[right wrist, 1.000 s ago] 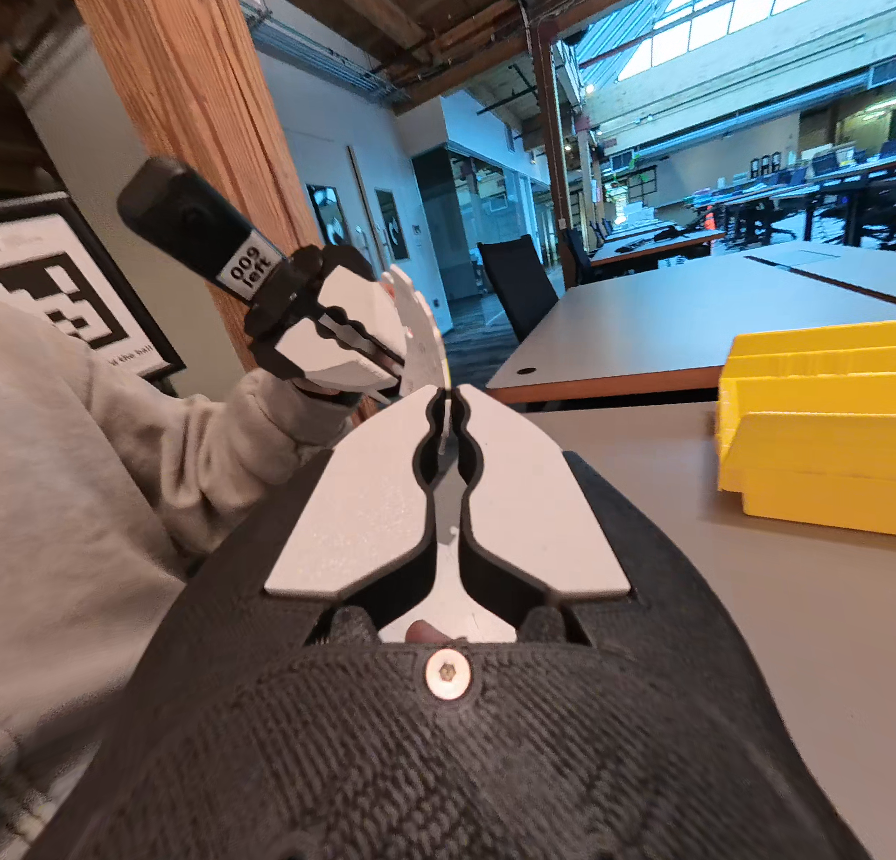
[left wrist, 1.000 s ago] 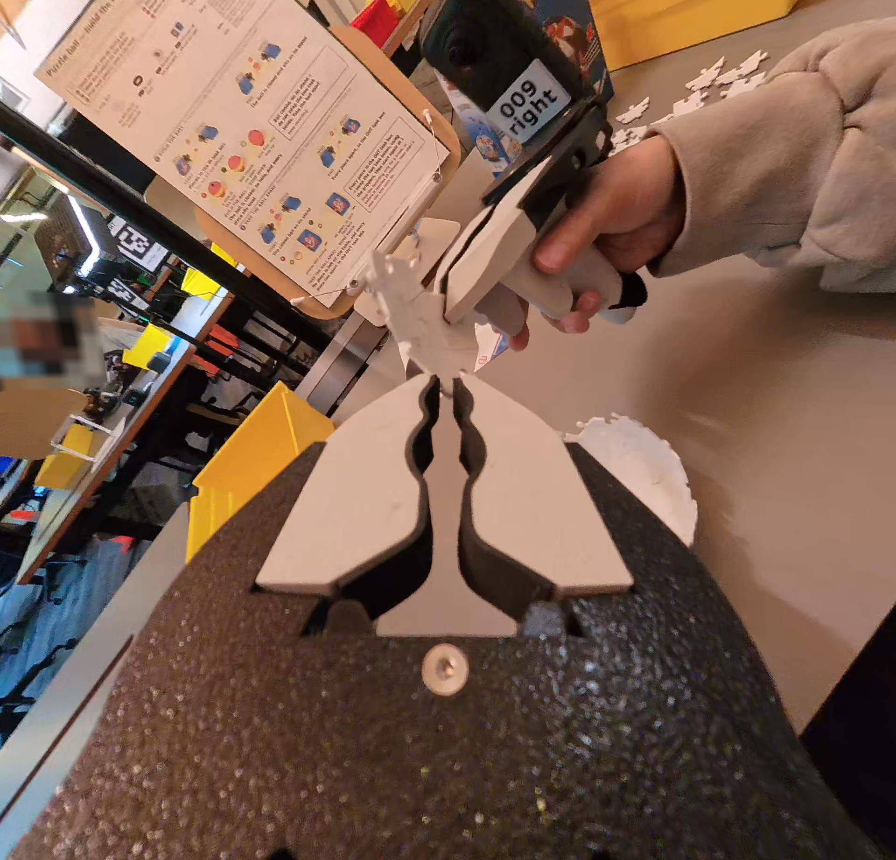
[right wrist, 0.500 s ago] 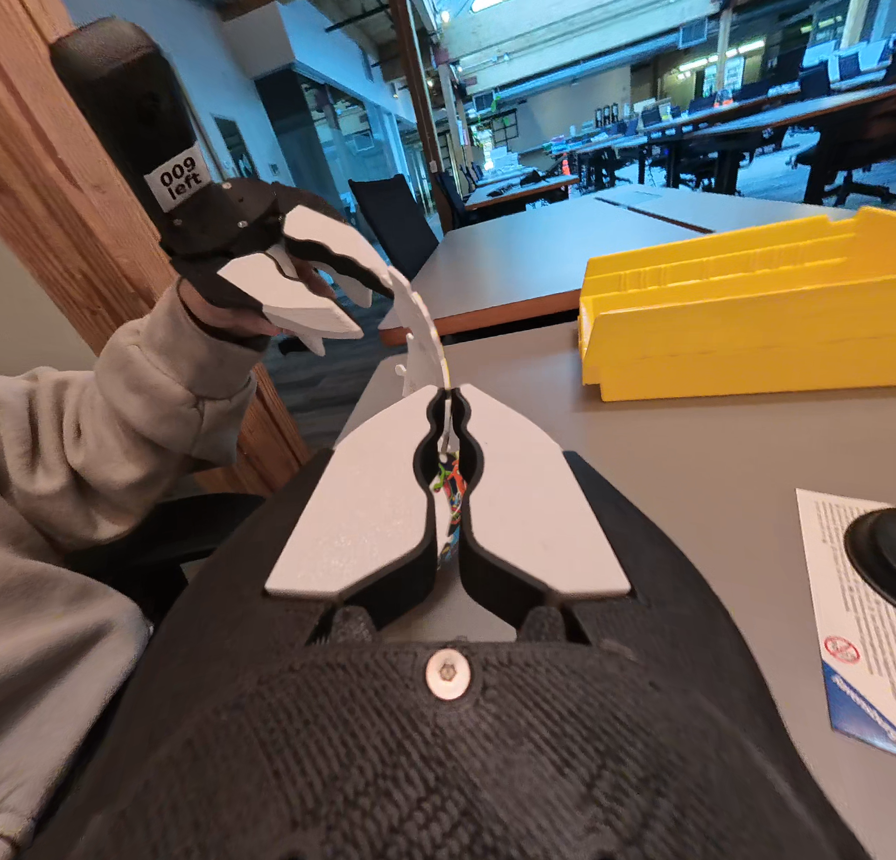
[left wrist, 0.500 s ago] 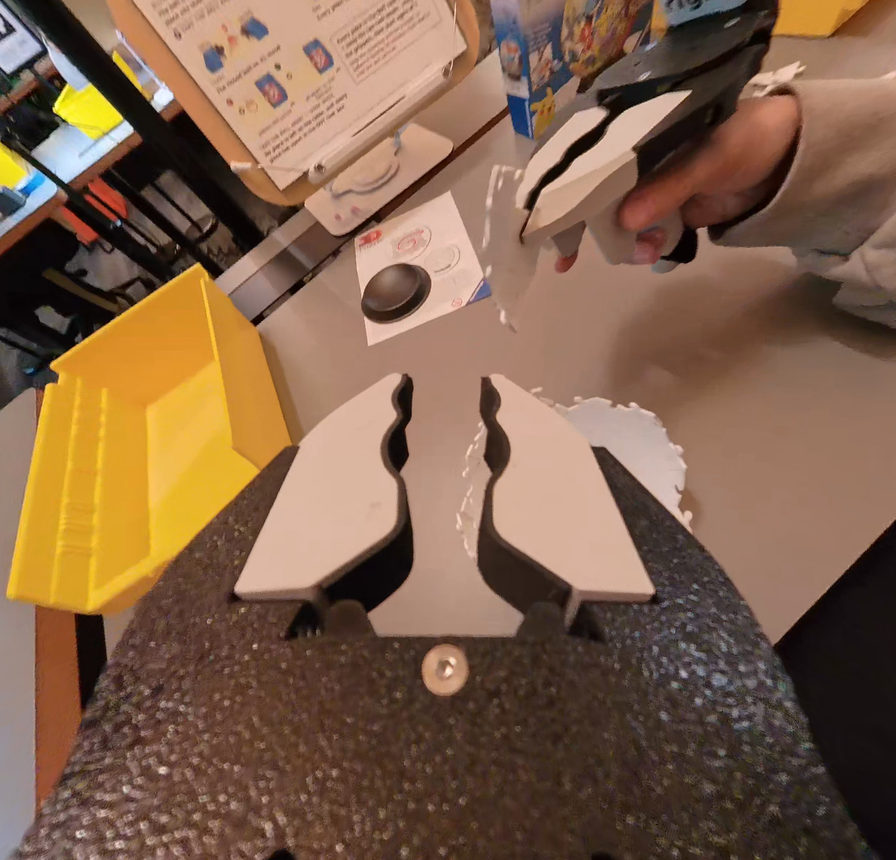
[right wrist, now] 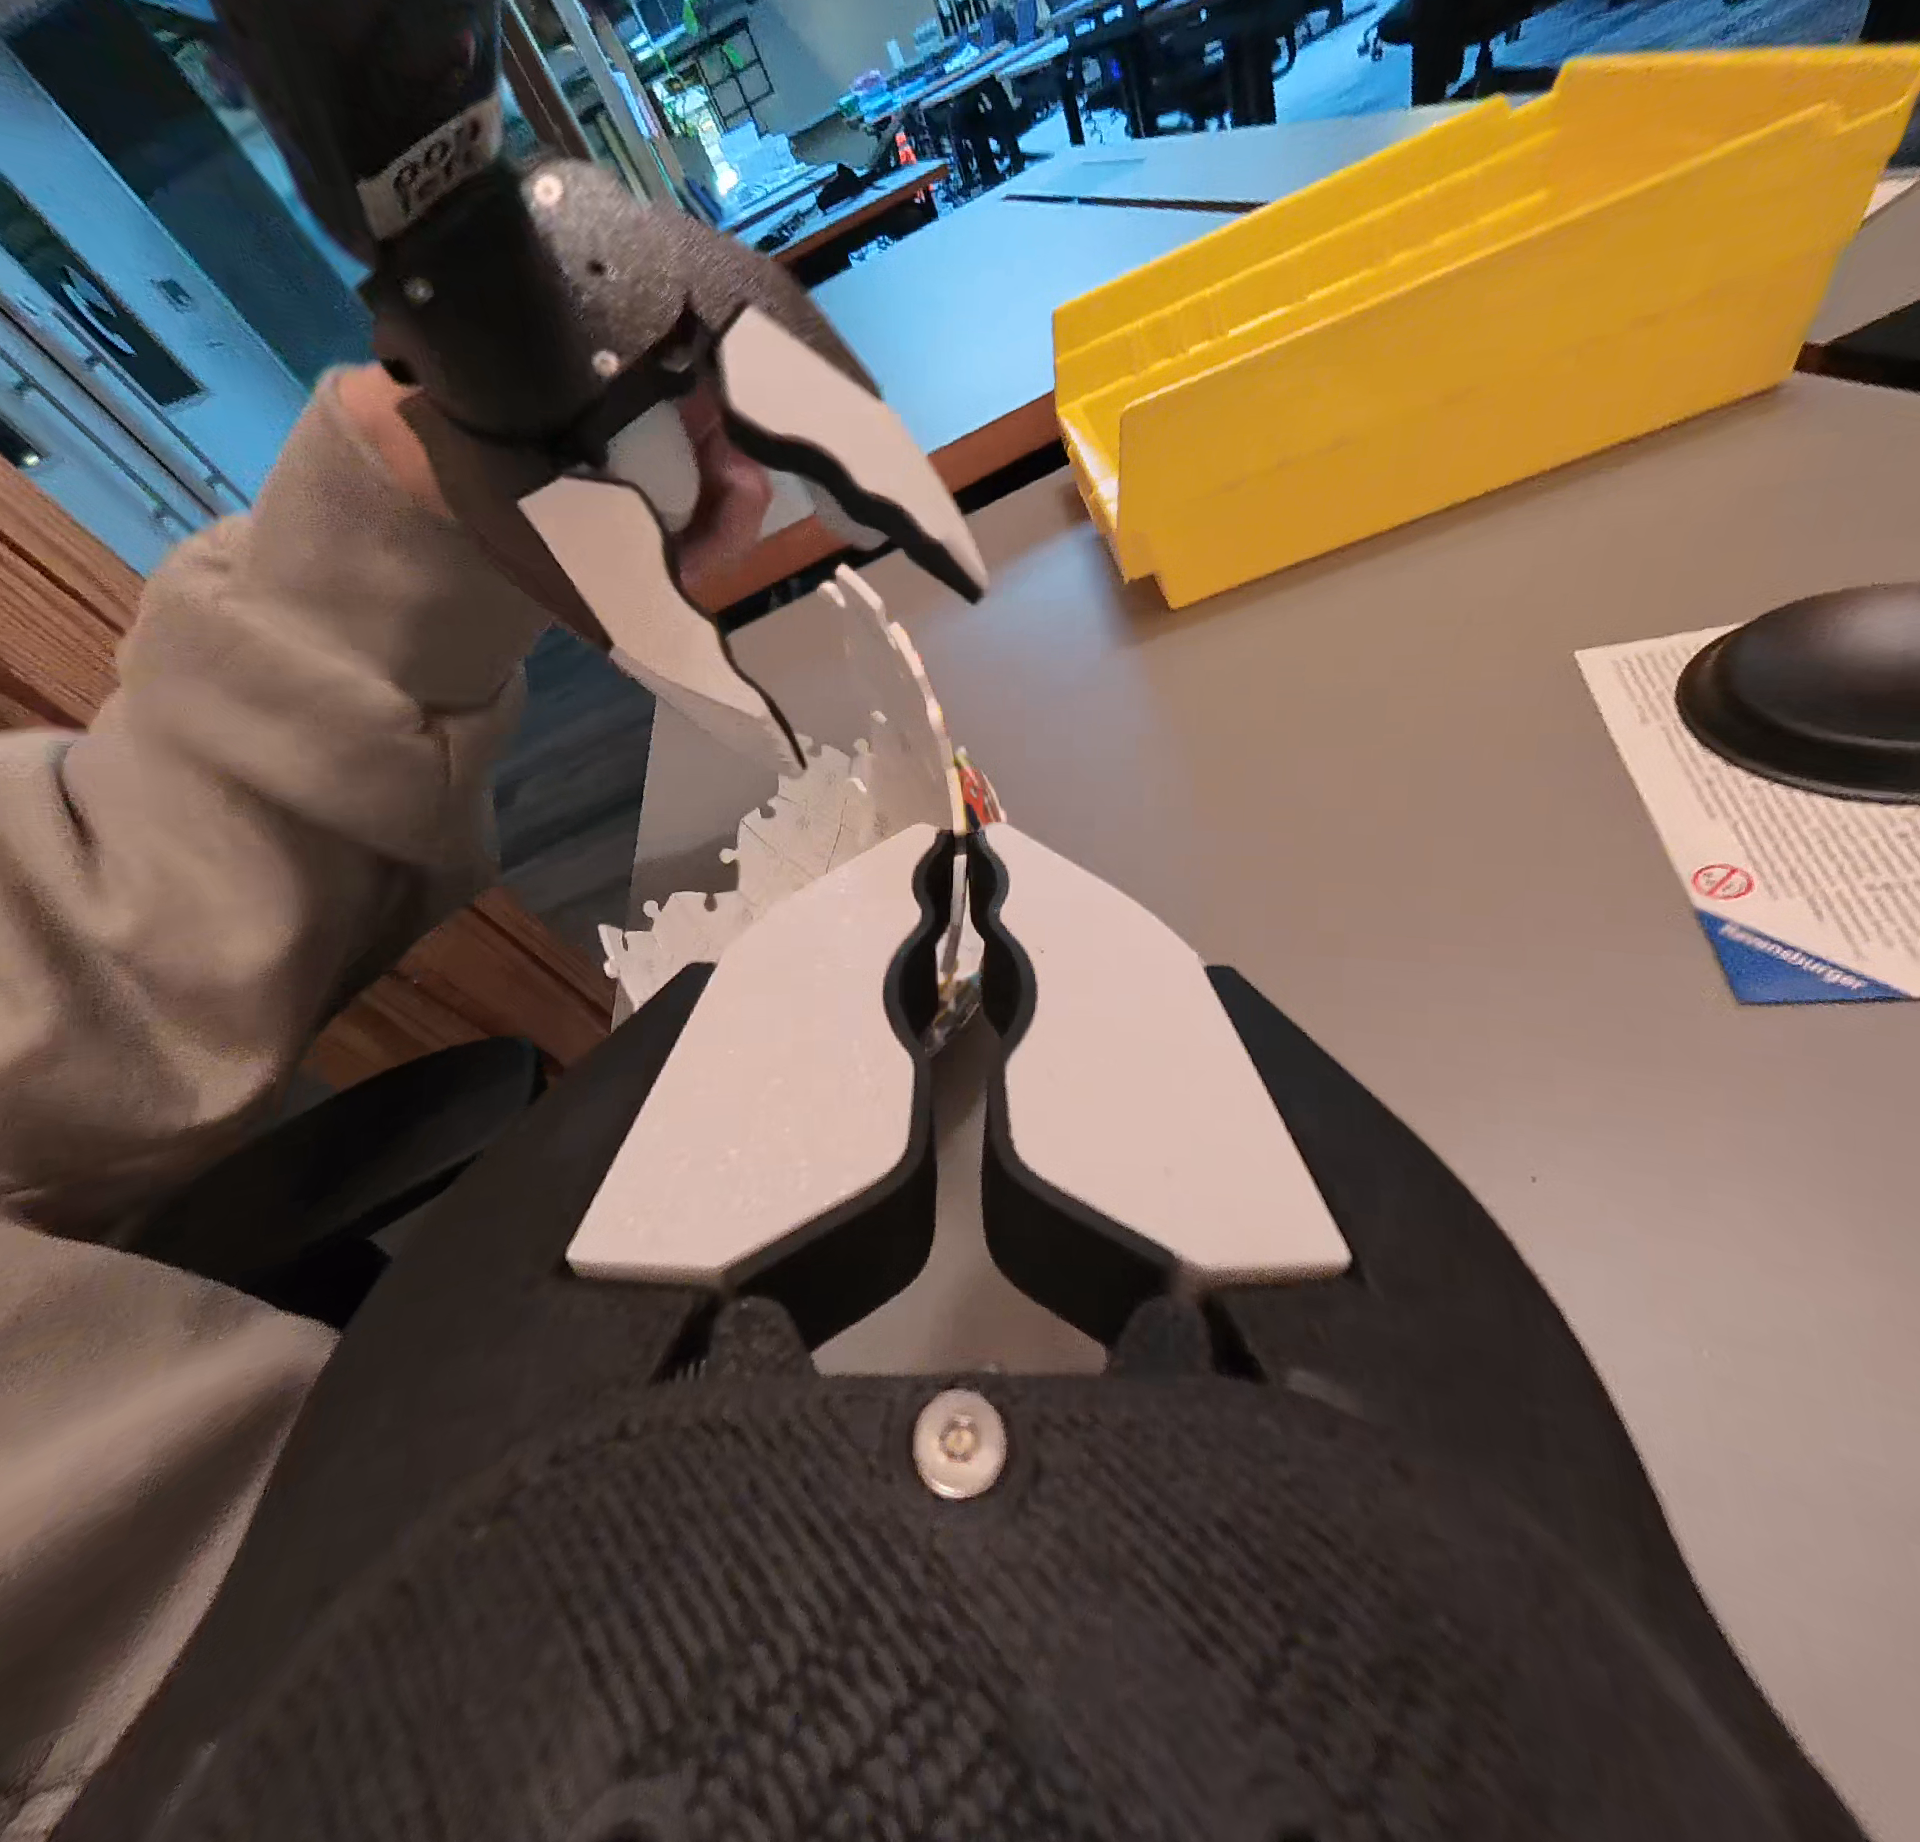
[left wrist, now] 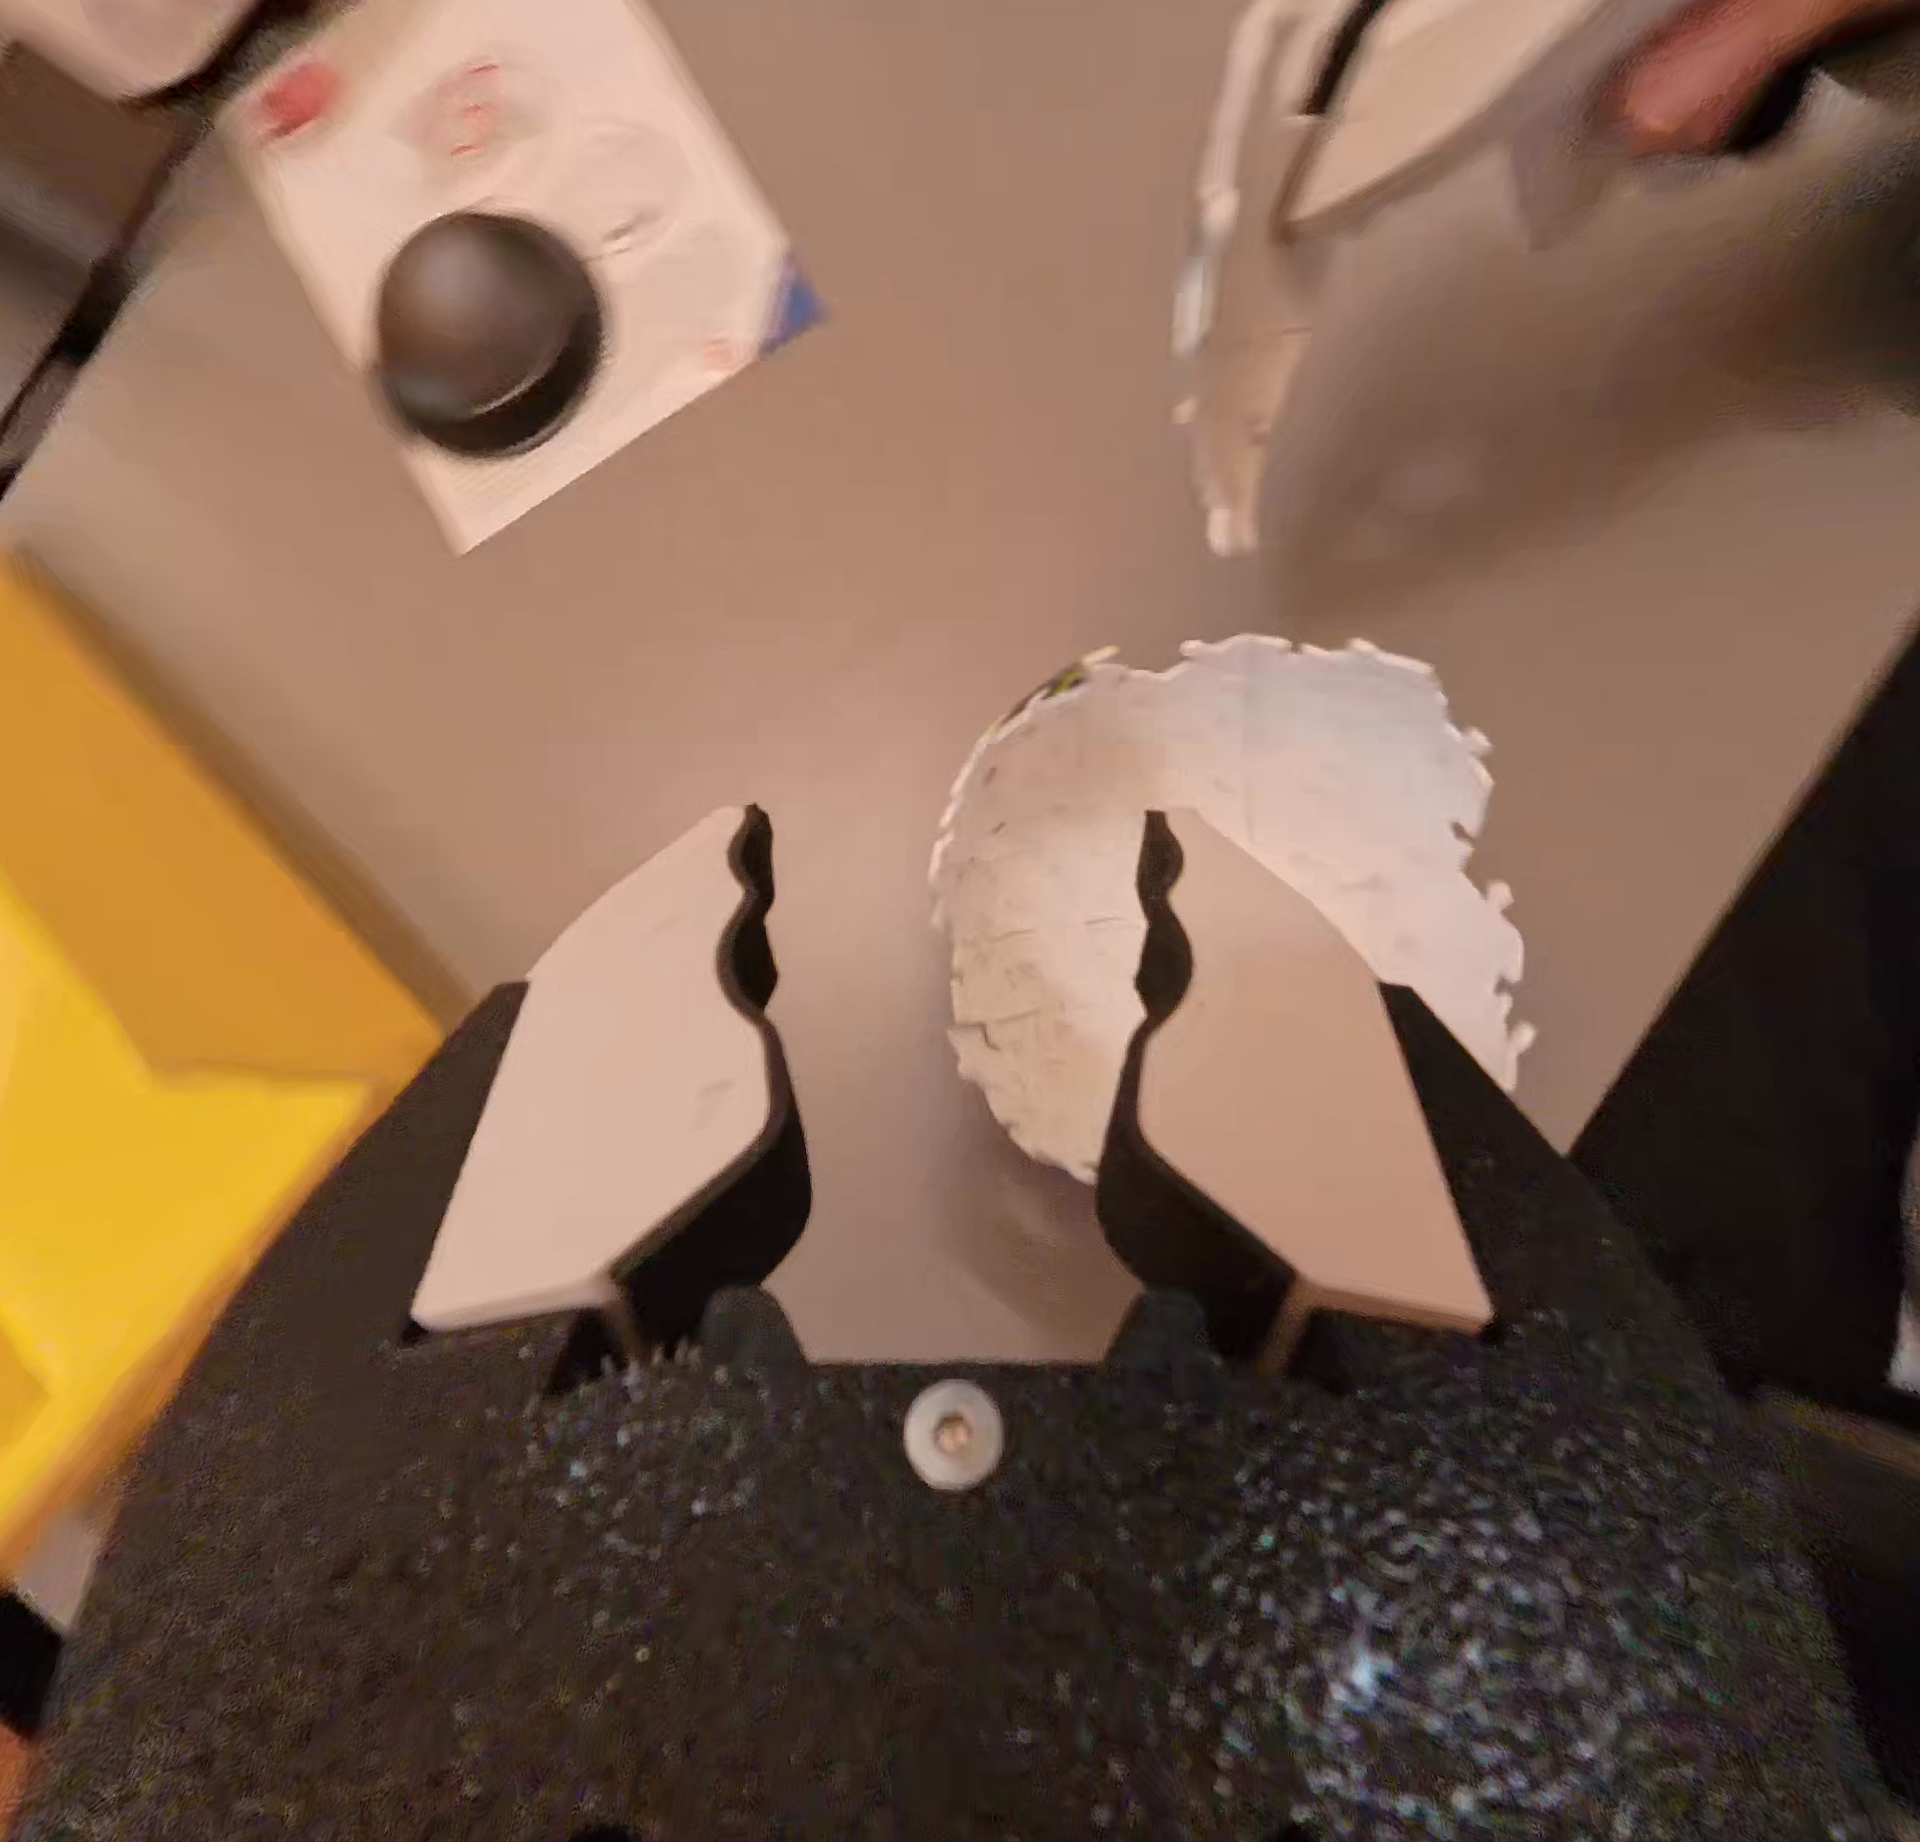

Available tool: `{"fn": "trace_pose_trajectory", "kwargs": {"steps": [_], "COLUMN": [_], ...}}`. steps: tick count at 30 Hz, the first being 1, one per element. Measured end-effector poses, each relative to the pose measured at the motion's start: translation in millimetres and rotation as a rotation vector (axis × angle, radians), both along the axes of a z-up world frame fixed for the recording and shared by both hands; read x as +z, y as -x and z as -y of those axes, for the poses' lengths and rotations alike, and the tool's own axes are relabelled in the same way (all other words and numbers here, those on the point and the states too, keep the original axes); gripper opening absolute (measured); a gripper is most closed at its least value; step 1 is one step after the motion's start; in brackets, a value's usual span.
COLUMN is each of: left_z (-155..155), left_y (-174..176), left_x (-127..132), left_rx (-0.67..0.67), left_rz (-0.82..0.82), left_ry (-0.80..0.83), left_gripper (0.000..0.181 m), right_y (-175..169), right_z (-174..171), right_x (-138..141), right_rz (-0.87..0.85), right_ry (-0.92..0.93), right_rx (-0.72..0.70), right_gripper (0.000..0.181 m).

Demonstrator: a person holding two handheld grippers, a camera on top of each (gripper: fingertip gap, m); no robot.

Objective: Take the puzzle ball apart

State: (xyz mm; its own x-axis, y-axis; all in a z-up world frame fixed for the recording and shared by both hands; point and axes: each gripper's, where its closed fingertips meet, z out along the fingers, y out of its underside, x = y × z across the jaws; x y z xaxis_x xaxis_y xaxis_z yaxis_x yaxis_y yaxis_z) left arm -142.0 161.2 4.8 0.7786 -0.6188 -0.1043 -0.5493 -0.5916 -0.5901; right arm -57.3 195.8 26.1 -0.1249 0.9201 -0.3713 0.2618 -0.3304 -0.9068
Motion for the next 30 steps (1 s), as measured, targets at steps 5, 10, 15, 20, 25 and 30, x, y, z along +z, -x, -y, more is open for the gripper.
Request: {"fn": "trace_pose_trajectory", "kwargs": {"steps": [5, 10, 15, 20, 25, 30], "left_z": [-12, -21, -17, -11, -1, 8], "left_y": [-10, -23, -21, -18, -7, 2], "left_x": [-29, -49, -60, -63, -73, -76], "left_rx": [-0.344, -0.454, -0.436, -0.322, -0.121, 0.121], "left_rz": [-0.185, -0.144, -0.096, 0.01, 0.113, 0.282], "left_ry": [0.093, 0.235, 0.342, 0.395, 0.495, 0.596], "left_gripper": [0.065, 0.047, 0.021, 0.009, 0.007, 0.007], "right_y": [-1, -1, 1, 9, 19, 33], "right_z": [-1, -4, -6, -5, -1, -6], "right_x": [-14, -18, -18, -20, -24, -18], "right_rz": [0.05, 0.092, 0.086, 0.048, 0.031, 0.024], "right_ry": [0.023, 0.037, -0.013, -0.003, 0.017, 0.04], "right_rx": [-0.017, -0.022, -0.06, -0.066, -0.051, -0.06], "right_gripper": [0.003, 0.003, 0.003, 0.003, 0.003, 0.003]}}
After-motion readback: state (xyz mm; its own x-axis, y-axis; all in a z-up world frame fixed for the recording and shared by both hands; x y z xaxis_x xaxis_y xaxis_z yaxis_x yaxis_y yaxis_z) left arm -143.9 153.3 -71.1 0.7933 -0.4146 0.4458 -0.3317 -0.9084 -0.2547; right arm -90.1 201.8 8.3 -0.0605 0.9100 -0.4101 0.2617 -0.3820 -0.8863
